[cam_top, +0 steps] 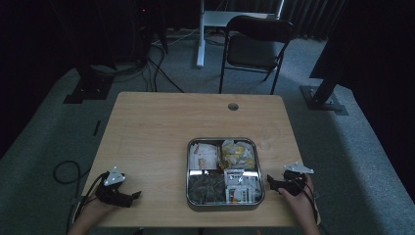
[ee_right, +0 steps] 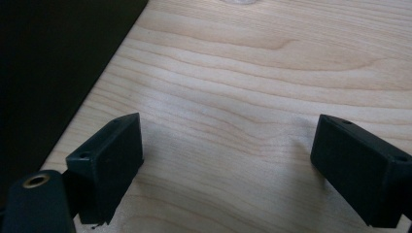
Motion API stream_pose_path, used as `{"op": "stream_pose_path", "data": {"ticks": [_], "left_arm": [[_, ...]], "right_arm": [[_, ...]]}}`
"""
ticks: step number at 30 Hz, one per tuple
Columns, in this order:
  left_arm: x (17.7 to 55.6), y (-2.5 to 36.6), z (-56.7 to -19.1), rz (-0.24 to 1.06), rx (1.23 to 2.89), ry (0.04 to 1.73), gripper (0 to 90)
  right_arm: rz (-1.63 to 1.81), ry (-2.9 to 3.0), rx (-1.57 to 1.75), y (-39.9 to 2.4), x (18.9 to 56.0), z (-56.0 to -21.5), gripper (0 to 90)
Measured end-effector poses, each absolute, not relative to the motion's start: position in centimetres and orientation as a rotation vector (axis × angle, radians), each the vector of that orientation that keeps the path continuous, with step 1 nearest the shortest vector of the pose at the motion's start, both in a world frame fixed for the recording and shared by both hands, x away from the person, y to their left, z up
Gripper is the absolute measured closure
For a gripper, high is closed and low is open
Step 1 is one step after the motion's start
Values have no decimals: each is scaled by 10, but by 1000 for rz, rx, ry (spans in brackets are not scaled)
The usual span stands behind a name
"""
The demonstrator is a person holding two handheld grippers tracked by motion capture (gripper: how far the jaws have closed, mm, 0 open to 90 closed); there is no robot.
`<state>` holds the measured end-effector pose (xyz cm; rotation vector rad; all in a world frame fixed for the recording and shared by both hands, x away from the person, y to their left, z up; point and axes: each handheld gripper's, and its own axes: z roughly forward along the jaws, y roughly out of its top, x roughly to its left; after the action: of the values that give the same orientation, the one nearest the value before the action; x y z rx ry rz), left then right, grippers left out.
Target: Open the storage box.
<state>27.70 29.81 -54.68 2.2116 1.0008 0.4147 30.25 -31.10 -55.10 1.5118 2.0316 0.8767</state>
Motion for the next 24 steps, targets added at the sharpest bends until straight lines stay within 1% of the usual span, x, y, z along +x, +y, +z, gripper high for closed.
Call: {"op": "stream_pose_path", "data": {"ticks": [13,20,24], "left_arm": [[276,298,-546,441,2204,1016,14],[277,293,-545,404,2223,1012,14],[276,279,-543,378,2254,970,15]], "right_arm": [[876,2031,1512,-311,303,-551,109],[877,2030,1512,-311,303,-551,109],[877,2030,1513,-311,303,-551,109]]}}
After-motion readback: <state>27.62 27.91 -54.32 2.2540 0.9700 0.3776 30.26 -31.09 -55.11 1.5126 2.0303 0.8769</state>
